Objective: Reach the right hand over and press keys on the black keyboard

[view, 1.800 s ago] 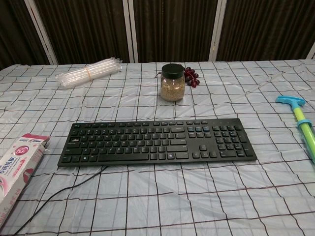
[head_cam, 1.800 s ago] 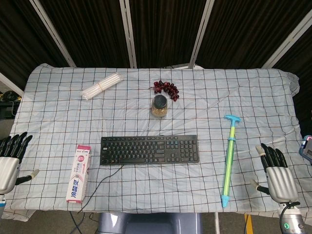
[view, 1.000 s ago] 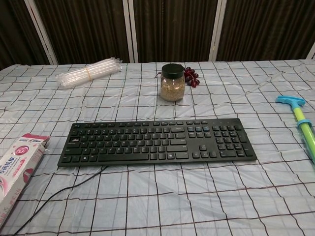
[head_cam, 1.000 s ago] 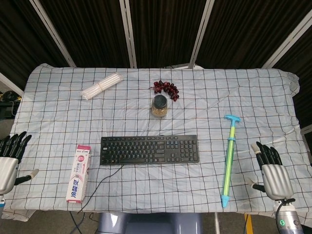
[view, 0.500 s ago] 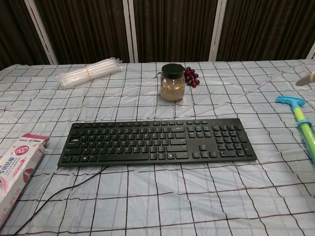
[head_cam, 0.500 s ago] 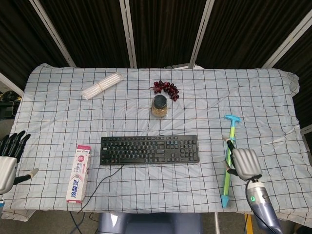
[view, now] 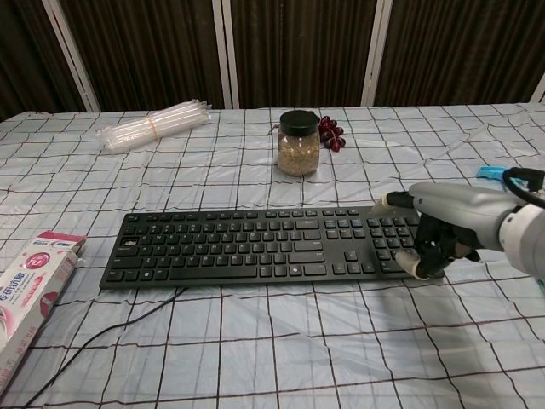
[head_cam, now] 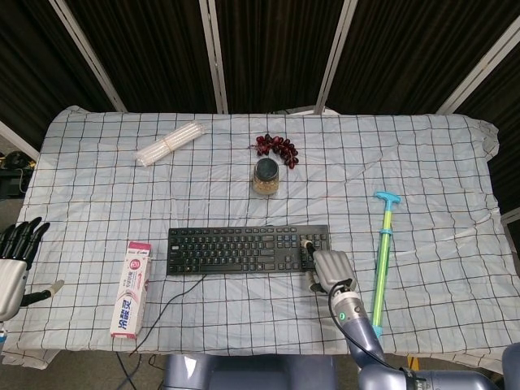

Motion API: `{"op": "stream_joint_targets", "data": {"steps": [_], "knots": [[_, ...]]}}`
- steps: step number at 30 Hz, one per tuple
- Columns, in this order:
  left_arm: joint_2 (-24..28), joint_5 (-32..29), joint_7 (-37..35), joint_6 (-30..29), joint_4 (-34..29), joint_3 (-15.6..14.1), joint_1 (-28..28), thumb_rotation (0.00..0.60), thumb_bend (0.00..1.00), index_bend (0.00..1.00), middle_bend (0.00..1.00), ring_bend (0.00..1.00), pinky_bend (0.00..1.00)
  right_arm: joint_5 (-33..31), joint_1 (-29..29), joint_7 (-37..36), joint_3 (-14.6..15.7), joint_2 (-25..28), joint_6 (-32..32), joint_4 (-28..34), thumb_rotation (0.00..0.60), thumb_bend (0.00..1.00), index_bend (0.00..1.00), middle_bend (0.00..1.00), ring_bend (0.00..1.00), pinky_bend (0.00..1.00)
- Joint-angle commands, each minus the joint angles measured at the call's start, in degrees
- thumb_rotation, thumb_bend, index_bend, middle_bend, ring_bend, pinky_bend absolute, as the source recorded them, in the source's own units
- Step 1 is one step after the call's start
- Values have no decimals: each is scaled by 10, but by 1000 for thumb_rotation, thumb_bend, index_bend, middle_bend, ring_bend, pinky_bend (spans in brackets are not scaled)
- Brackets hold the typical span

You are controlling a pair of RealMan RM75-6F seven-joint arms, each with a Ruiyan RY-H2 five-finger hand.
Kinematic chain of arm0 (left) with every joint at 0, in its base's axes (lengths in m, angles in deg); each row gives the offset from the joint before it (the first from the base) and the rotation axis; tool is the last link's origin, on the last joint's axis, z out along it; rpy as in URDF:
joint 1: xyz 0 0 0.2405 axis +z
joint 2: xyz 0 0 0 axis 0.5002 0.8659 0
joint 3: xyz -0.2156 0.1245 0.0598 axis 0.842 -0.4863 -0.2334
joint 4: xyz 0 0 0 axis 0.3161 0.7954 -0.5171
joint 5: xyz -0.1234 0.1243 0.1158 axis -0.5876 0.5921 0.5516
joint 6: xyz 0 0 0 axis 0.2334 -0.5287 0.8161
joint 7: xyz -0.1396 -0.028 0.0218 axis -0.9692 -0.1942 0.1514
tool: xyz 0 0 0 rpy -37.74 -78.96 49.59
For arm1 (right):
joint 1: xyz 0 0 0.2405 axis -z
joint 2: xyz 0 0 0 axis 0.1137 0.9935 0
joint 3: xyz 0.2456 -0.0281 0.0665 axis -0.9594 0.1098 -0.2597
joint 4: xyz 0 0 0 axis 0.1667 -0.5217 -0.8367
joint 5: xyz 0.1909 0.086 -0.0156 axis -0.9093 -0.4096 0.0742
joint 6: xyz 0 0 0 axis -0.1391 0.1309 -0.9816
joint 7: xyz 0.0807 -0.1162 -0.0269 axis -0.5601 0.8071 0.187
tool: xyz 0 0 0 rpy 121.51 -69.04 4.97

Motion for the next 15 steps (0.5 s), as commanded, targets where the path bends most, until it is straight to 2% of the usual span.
{"op": "stream_joint_targets", "data": {"steps": [1,15], "knots": [[1,-1,-1,1,-2,0,0,600,64,0,0,0,0,-22,-16,12,-4,-18,-13,-17,600,504,118,931,908,791],[0,-3,0,4,-4,1,-2,600,65,0,0,0,0,-39,-28,-8,9,-27,-23,-42,600,516,140,931,908,791]]}}
